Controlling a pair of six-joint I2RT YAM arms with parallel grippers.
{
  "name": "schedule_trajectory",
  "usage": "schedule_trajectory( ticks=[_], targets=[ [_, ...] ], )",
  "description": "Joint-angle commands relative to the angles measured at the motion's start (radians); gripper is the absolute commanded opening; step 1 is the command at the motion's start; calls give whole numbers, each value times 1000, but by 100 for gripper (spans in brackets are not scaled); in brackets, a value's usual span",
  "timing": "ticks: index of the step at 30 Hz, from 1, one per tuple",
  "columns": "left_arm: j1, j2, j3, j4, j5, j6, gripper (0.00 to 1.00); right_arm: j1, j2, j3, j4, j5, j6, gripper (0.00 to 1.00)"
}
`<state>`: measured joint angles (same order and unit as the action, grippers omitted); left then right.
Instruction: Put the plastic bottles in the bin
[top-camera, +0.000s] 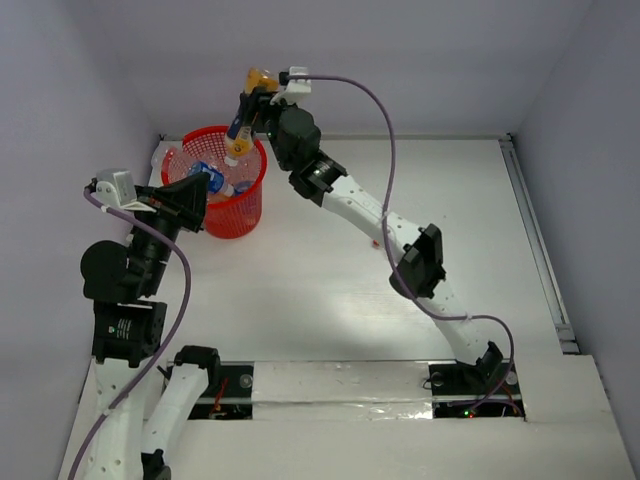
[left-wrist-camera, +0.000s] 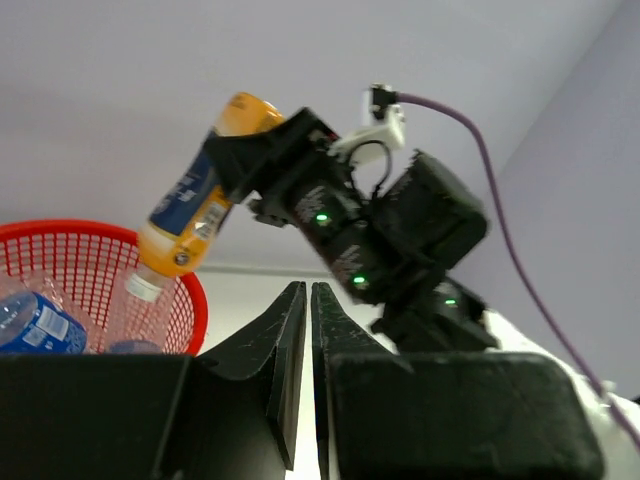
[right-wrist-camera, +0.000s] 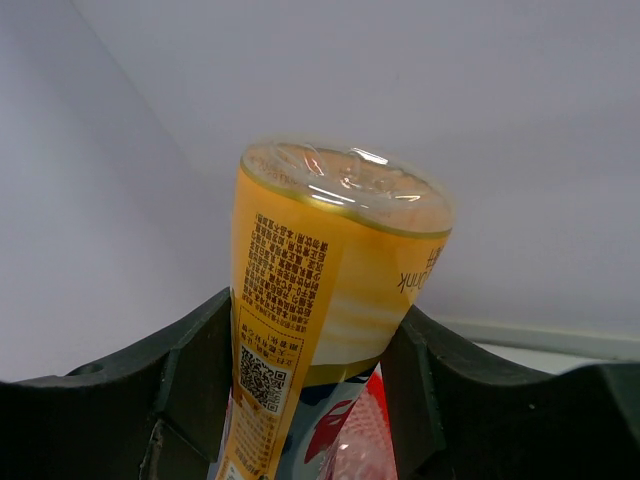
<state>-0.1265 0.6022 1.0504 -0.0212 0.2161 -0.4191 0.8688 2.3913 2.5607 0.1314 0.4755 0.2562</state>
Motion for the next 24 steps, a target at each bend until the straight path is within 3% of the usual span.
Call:
schedule_trajectory(
  ticks=[1,8,24],
  targets=[
    [-16,7,-12,29,3,13,4,12,71,114,239,46,-179,43],
    [-35,2,-33,40,-4,25,4,21,213,208,457,74,-316,44],
    [-44,8,-89,87,-14,26,4,32,313,161,435,-149,-377,69]
  ],
)
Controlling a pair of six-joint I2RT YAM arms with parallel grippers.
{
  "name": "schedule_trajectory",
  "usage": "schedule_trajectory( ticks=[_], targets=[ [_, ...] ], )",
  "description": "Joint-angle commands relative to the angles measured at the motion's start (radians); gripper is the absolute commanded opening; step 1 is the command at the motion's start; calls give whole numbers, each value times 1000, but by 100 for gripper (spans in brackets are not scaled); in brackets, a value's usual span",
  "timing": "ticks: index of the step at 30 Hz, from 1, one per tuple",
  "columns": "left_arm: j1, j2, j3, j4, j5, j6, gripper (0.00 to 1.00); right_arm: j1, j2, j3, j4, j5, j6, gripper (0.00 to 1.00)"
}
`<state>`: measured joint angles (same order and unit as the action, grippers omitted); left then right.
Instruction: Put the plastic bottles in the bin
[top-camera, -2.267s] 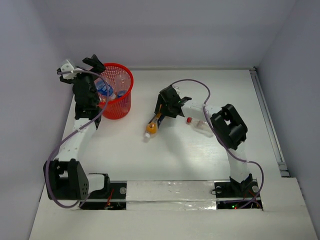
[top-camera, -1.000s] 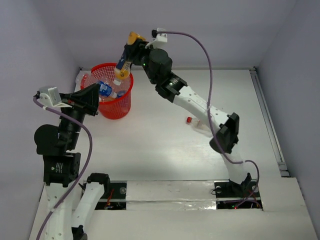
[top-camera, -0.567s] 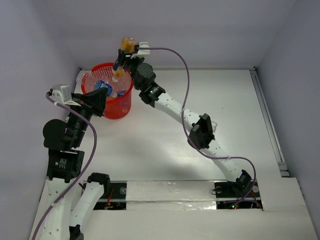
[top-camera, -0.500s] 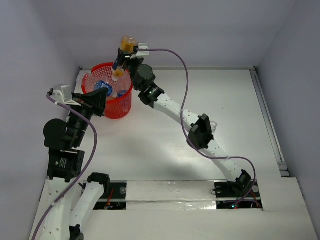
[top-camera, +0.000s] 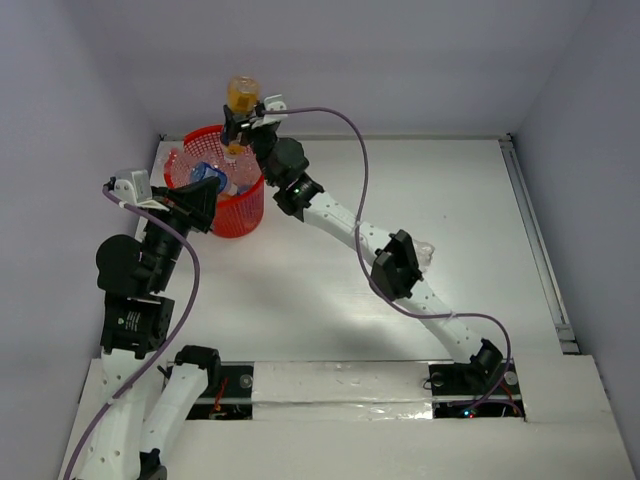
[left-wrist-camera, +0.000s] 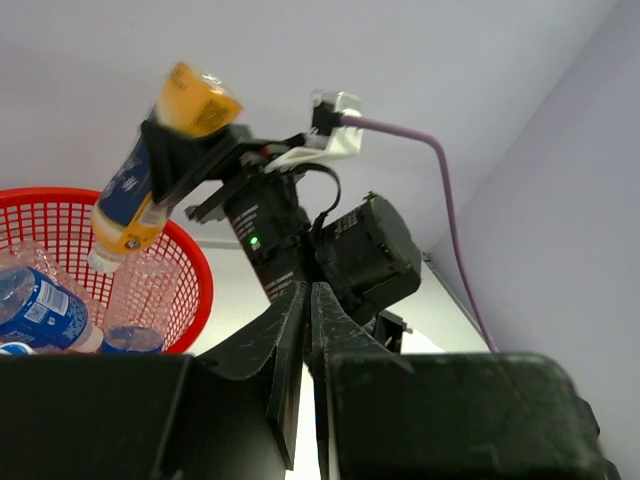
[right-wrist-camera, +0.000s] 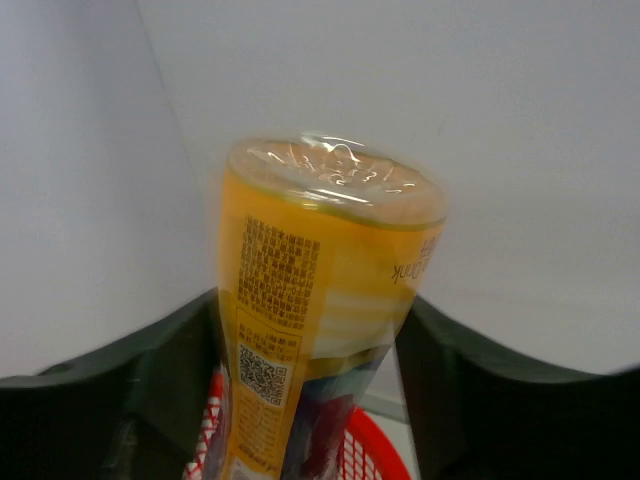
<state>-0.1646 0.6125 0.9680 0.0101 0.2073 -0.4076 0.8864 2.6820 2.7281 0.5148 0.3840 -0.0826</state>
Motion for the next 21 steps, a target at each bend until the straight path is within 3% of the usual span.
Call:
schedule_trajectory(
  ticks=[1,4,13,17,21],
  targets=[
    [-6,-3,-8,57,-11,15,4,23,24,-7,44,-69,-45,75],
    [-15,-7,-11,57,-17,20,4,23,21,-8,25,-92,-65,86],
    [-24,-16,-8,50,-22,21,6,51,-103,-97,-10,-109,-60,96],
    [-24,-11,-2,44,0,9,13,51,-158,-74,-97,-111,-26,100],
    [-24,-8,17,34,33,-11,23,30,-330,-272,-84,-146,104,100]
  ],
)
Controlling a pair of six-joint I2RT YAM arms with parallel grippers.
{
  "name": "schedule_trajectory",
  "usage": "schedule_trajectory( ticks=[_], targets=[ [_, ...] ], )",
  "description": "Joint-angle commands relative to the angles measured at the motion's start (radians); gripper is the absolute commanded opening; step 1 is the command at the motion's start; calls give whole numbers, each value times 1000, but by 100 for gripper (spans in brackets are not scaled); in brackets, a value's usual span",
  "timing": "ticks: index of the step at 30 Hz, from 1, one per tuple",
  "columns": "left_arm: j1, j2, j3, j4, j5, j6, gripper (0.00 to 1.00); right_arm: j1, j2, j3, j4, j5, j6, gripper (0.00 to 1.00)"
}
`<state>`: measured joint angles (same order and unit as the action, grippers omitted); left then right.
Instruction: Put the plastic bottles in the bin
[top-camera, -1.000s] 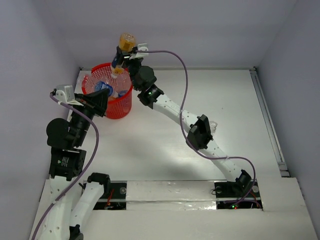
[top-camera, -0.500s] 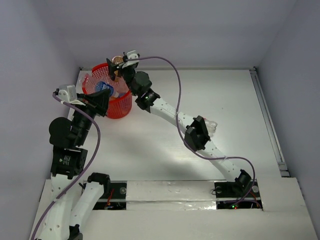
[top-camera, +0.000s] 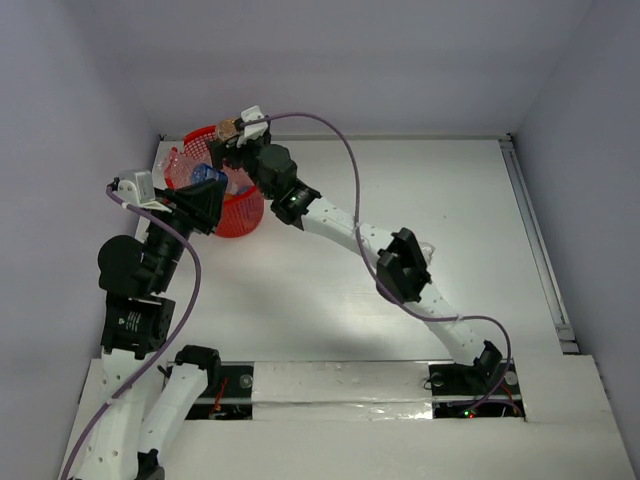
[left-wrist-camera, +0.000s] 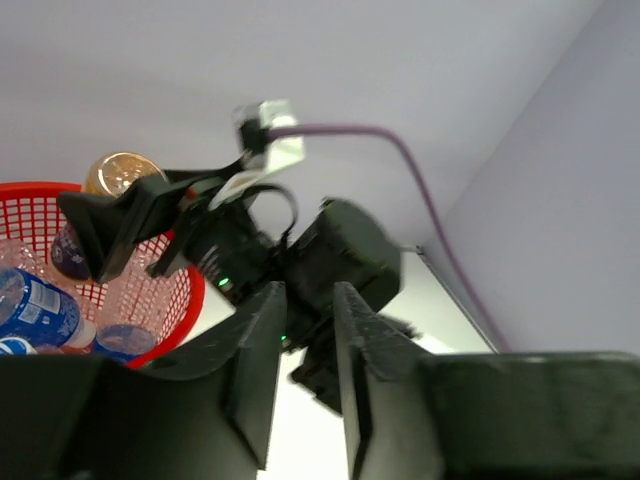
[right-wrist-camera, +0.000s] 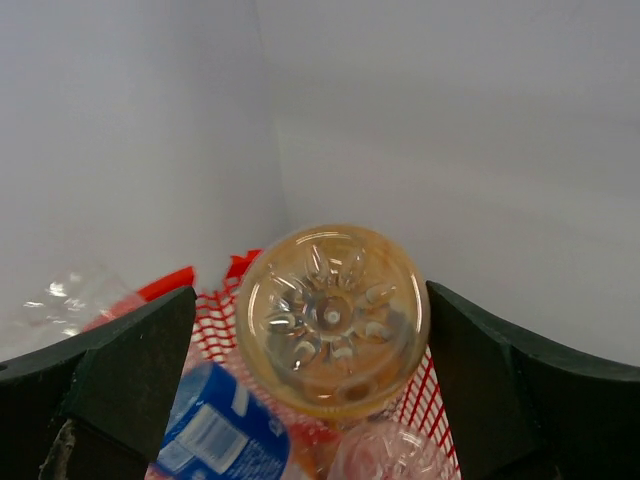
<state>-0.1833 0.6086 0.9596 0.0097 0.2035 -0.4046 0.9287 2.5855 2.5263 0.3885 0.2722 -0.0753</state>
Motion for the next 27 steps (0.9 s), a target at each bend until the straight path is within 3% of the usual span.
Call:
schedule_trajectory(
  ticks=[1,5,11,13,14,15,16,19,20,24,27],
  targets=[
    [-5,-7,27,35,46,-19,25,-13,-270,-117,70,-51,145,100],
    [-5,2,39,36,86,-46,35,-24,-428,-299,115,-70,169,100],
    [-5,80,44,67,203,-79,37,-24,-691,-621,191,-61,193,100],
    [-40,147,44,78,234,-76,33,-34,-820,-783,207,13,204,81],
    [-65,179,44,82,232,-70,31,-34,-871,-843,207,42,212,67],
    [-103,213,53,79,218,-60,29,-48,-925,-904,208,68,222,51],
    [-202,294,60,64,152,-51,26,-60,-980,-964,190,93,250,24],
    [-422,443,84,68,-35,-43,9,-134,-1209,-1159,57,154,339,3],
    [-461,474,74,94,-67,-78,0,-158,-1266,-1202,20,163,362,1],
    [-585,615,33,252,-154,-183,0,-255,-1552,-1389,-154,156,451,0],
    [-649,762,103,282,-194,-192,0,-264,-1634,-1408,-299,193,456,0]
  ],
)
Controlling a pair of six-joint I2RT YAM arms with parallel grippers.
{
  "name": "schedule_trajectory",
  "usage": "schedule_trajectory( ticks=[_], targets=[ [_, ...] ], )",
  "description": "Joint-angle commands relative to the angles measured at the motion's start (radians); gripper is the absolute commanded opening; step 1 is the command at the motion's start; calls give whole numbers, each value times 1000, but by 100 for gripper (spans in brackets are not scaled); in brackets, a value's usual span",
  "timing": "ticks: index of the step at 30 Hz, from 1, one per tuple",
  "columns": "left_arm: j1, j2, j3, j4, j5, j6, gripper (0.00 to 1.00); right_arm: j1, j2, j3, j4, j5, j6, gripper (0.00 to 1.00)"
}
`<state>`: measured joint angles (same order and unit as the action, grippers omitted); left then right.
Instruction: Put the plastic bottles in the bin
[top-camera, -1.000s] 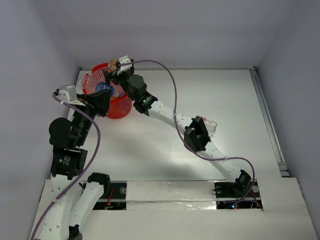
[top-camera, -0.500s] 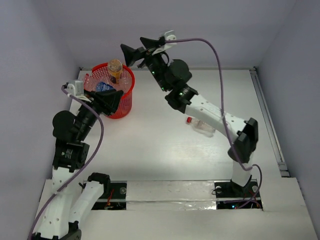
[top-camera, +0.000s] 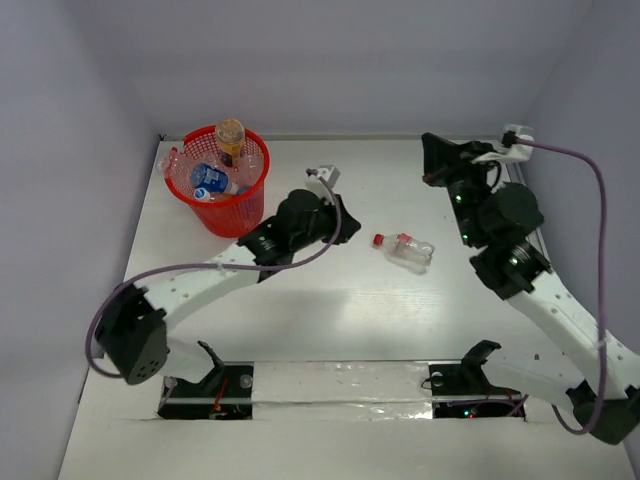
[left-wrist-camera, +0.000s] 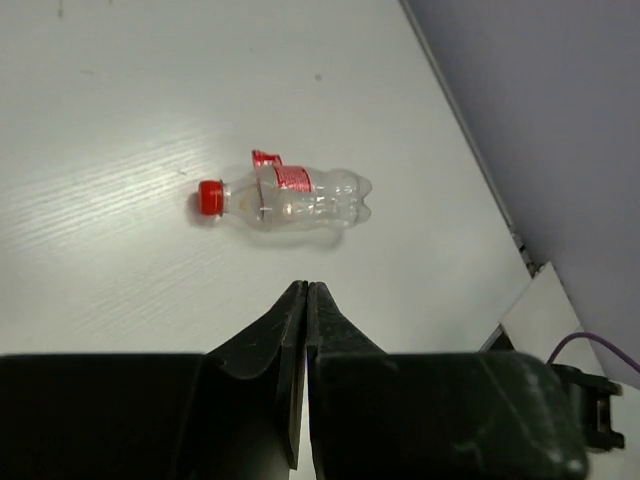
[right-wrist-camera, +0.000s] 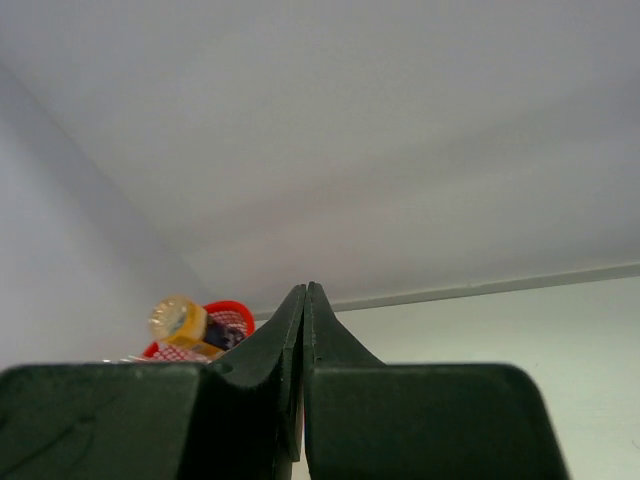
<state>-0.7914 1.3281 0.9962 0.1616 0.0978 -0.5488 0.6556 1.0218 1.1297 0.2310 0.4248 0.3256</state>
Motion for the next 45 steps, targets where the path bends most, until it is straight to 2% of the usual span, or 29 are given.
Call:
schedule_trajectory(
  ticks=[1,2,4,5,7,8,9,10,11,12,15,17,21,34,45],
  targets=[
    [-55,124,96,106,-89,-43,0,0,-119,-21,-200,46,59,0],
    [-68,169,166,89,-89,-37,14,-1,-146,-28,-222,55,67,0],
    [-95,279,225,46,-76,-45,30,-1,-199,-54,-278,71,72,0],
    [-107,308,243,52,-69,-49,48,-1,-247,-59,-294,93,69,0],
    [-141,391,307,30,-67,-27,63,-1,-288,-70,-332,106,64,0],
    [-141,422,343,-3,-69,-26,74,-1,-320,-77,-344,106,64,0],
    [-141,448,398,-34,-58,-39,78,-1,-334,-82,-355,104,64,0],
    [-141,476,403,-27,-20,-62,80,-1,-347,-88,-372,100,63,0],
    [-141,477,394,-2,-17,-130,88,-1,-357,-102,-378,98,63,1],
    [-141,479,363,18,-23,-170,91,-1,-374,-107,-386,100,61,1],
    [-150,479,305,70,-70,-313,96,-1,-402,-110,-420,104,56,1],
    [-150,491,286,70,-108,-362,99,-1,-416,-105,-446,97,53,1],
    [-150,519,283,49,-196,-427,99,-1,-459,-100,-473,52,53,2],
    [-141,741,470,-56,-225,-402,99,-1,-514,-113,-552,-34,23,4],
    [-121,882,619,-102,-254,-366,99,-1,-497,-133,-541,-72,13,4]
  ],
)
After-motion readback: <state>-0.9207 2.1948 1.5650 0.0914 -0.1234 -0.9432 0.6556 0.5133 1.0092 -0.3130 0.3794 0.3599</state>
